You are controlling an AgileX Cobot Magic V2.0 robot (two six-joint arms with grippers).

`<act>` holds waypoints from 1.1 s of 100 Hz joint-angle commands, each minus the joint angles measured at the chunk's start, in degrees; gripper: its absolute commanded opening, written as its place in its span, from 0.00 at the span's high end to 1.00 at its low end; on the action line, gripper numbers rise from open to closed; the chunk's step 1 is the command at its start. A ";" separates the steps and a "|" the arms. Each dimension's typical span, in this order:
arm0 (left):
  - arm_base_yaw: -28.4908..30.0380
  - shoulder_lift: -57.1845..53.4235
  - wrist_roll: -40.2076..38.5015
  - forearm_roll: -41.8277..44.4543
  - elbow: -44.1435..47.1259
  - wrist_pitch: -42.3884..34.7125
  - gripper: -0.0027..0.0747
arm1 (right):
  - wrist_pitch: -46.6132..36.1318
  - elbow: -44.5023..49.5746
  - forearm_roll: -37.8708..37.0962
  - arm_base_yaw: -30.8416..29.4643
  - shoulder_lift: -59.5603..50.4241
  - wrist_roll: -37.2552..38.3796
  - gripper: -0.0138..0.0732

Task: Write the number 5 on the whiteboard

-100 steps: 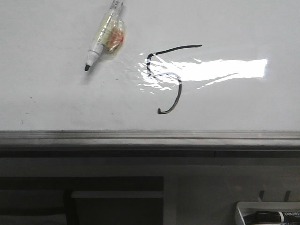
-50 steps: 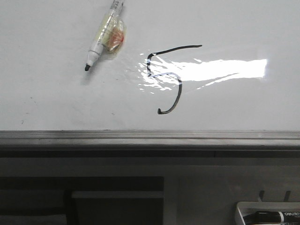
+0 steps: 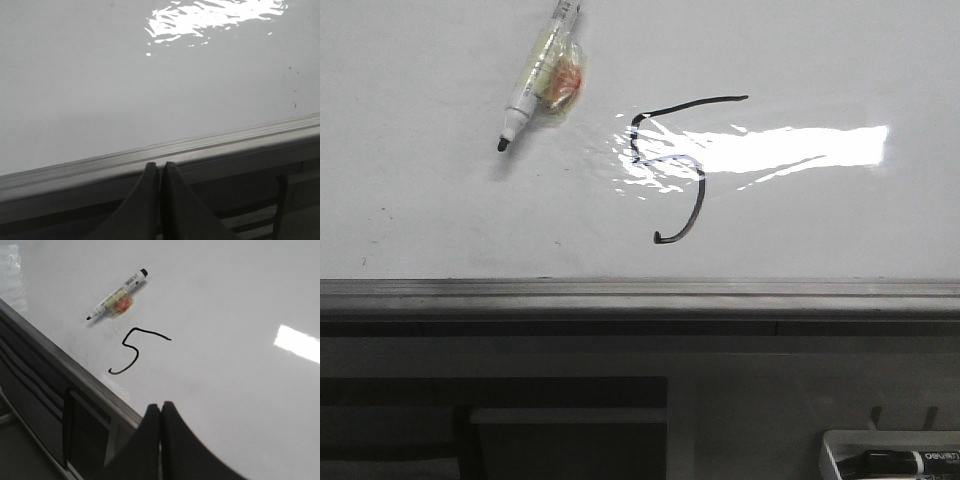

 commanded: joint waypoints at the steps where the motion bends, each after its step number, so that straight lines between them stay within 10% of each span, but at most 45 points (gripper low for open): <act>1: 0.15 -1.51 -0.62 -0.22 0.99 -4.14 0.99 | -4.37 -1.18 -0.70 -0.38 1.51 0.16 0.91; 36: 0.15 -1.51 -0.62 -0.22 0.99 -4.14 0.99 | -5.41 2.79 -0.70 -3.29 1.12 0.16 0.91; 70: 0.15 -1.51 -0.62 -0.22 0.99 -4.14 0.99 | -37.54 24.24 6.91 -33.35 1.12 0.16 0.91; 110: 0.15 -1.51 -0.62 -0.22 0.99 -4.14 0.99 | -21.64 30.76 7.14 -40.06 -1.38 4.37 0.91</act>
